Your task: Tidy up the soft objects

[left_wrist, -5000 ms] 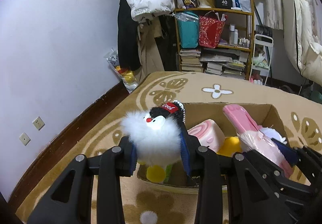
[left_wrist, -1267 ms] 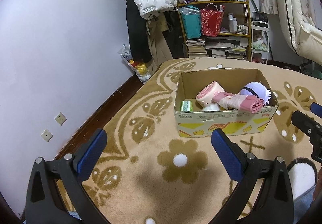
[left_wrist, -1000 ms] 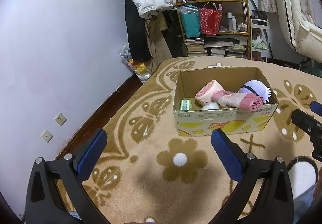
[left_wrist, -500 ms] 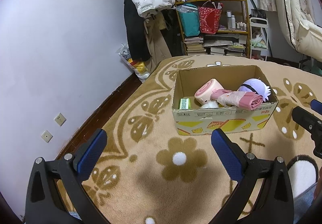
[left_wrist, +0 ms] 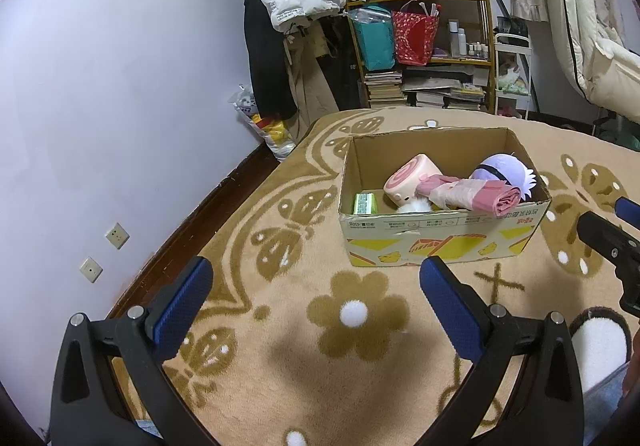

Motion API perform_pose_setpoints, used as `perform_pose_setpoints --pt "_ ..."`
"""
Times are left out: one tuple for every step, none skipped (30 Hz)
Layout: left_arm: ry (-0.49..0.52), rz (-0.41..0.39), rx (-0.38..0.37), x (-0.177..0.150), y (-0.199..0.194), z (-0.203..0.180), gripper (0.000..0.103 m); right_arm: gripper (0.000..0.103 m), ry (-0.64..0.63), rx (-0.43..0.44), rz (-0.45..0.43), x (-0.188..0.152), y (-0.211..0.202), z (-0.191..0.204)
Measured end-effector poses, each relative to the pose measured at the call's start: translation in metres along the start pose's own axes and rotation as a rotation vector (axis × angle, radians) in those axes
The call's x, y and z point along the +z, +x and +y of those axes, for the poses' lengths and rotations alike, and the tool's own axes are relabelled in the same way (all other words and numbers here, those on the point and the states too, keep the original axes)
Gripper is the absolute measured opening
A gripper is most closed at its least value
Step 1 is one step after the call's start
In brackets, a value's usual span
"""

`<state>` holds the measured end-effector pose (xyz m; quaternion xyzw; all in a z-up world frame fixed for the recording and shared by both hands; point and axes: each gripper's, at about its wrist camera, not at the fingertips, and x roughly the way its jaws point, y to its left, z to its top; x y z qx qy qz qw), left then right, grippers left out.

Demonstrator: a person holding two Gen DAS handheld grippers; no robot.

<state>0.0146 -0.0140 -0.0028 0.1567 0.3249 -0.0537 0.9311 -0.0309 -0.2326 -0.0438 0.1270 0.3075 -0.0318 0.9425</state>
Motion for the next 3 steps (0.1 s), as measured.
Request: perform_pose_setpoints --pt "0.0 0.002 0.0 -0.0002 0.0005 -0.0002 0.102 0.102 0.0 -0.001 0.001 -0.0002 0.0001 0.0" --pt "0.0 0.003 0.001 -0.0004 0.0003 0.0 0.102 0.102 0.0 -0.001 0.001 -0.0006 0.0001 0.0" --pt "-0.001 0.004 0.002 -0.0004 0.0005 0.0 0.102 0.102 -0.001 -0.001 0.0 0.0001 -0.0002 -0.0001"
